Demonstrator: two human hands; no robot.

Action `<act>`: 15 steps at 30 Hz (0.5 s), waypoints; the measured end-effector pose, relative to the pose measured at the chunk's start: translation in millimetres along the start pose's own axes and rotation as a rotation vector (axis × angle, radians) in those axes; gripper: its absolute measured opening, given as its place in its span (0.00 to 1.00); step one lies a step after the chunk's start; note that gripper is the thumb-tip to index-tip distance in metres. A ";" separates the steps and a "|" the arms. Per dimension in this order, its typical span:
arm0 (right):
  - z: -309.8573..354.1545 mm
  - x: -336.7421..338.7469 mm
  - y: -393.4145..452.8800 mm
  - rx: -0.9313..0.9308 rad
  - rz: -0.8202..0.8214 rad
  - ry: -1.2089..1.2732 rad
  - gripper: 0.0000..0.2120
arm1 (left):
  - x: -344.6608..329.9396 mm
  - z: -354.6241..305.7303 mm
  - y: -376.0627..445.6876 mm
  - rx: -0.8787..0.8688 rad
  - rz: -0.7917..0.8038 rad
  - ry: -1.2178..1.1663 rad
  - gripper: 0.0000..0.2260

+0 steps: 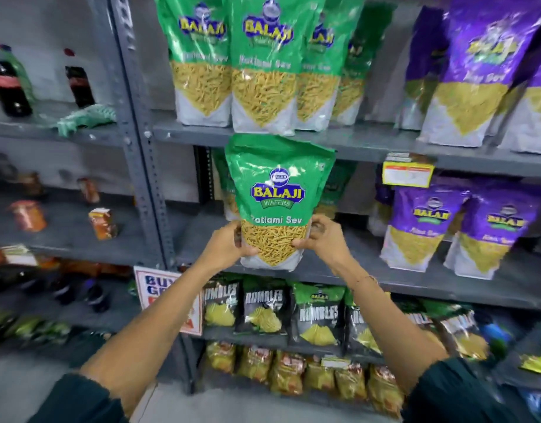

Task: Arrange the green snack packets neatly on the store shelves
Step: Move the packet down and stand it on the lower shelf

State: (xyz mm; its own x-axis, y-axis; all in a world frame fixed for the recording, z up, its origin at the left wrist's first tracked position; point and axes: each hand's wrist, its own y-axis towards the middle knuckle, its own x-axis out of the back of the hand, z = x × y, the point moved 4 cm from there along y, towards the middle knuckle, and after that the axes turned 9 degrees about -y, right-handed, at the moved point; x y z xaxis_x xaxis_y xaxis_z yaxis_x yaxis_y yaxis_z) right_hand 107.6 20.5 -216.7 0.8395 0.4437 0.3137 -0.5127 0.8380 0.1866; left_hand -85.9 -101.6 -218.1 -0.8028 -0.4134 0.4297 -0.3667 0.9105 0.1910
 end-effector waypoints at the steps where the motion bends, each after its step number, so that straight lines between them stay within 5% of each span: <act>1: -8.4 -12.8 9.0 -0.014 0.023 0.010 0.23 | 4.1 12.7 3.6 0.033 -0.015 0.009 0.24; 15: -66.2 -145.2 170.6 -0.098 0.202 0.027 0.24 | 62.4 124.9 105.0 0.298 -0.237 0.144 0.22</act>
State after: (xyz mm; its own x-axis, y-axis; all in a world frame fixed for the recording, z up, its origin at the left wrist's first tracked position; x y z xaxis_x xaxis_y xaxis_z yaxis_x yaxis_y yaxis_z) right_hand -89.9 120.1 -292.0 0.7265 0.6133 0.3100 -0.6522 0.7574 0.0302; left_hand -233.1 -32.3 -281.5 -0.6136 -0.5877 0.5274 -0.6707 0.7404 0.0448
